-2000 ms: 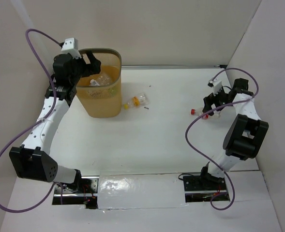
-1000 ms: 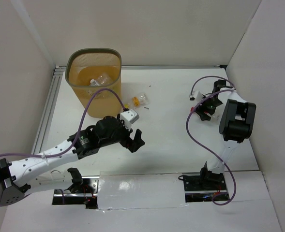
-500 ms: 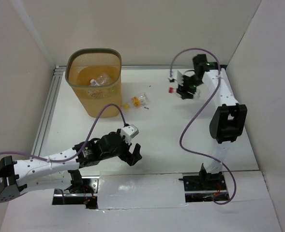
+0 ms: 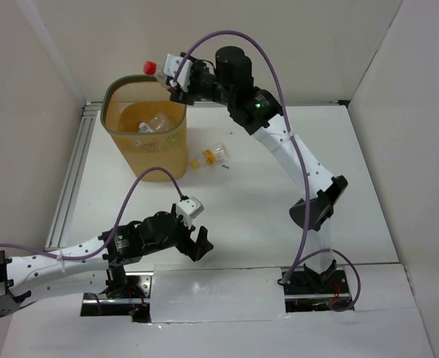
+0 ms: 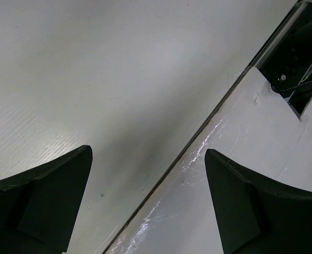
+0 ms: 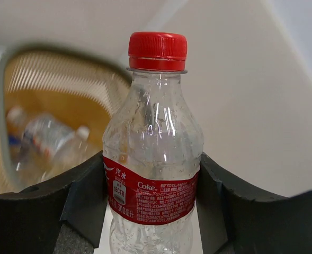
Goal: Put the plastic bottles in the bin
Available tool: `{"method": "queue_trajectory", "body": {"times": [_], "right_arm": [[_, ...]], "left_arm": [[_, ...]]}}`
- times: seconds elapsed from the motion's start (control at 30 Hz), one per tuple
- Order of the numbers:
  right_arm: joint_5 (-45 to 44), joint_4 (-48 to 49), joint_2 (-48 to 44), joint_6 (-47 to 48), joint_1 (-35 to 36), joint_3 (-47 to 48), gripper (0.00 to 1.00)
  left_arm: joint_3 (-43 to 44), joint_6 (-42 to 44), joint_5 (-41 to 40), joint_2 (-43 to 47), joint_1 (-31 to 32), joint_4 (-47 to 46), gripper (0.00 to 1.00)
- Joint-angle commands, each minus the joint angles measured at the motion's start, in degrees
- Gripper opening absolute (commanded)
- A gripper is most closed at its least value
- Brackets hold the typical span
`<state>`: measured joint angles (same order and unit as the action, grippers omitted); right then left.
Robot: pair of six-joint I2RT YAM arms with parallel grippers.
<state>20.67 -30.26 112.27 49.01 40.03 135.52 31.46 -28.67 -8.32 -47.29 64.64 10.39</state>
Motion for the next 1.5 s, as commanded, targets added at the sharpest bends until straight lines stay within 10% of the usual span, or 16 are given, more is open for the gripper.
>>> {"method": "queue_trajectory", "body": {"times": [0.0, 0.37, 0.43, 0.8, 1.03, 1.3, 1.47], "right_arm": [[-4.3, 12.7, 5.8, -6.7, 2.3, 7.0, 0.24], [-1.9, 29.6, 20.2, -17.5, 5.5, 11.3, 0.36], [-3.4, 29.6, 21.5, -19.5, 5.5, 11.3, 0.66], [-5.5, 26.5, 19.6, -19.5, 5.5, 8.9, 0.97], [-12.6, 22.4, 15.2, -23.3, 1.6, 10.2, 0.88], [-10.6, 8.5, 2.9, -35.4, -16.6, 1.4, 0.24], [0.3, 1.4, -3.7, -35.6, -25.6, -6.6, 0.44]], "left_arm": [[-1.3, 0.7, -1.3, 2.9, 0.3, -0.7, 1.0], [-3.3, -1.0, -1.3, 4.7, 0.3, -2.6, 1.0], [-3.3, -1.0, -1.3, 5.3, 0.3, -2.6, 1.0], [-3.3, 0.5, -0.7, 3.1, 0.3, -4.9, 1.0], [1.8, 4.0, -1.4, -4.0, 0.3, -5.5, 1.0], [14.1, 11.8, -0.1, -18.9, -5.3, -6.1, 1.0], [21.4, 14.6, 2.9, -27.8, -12.0, -7.2, 1.0]]}}
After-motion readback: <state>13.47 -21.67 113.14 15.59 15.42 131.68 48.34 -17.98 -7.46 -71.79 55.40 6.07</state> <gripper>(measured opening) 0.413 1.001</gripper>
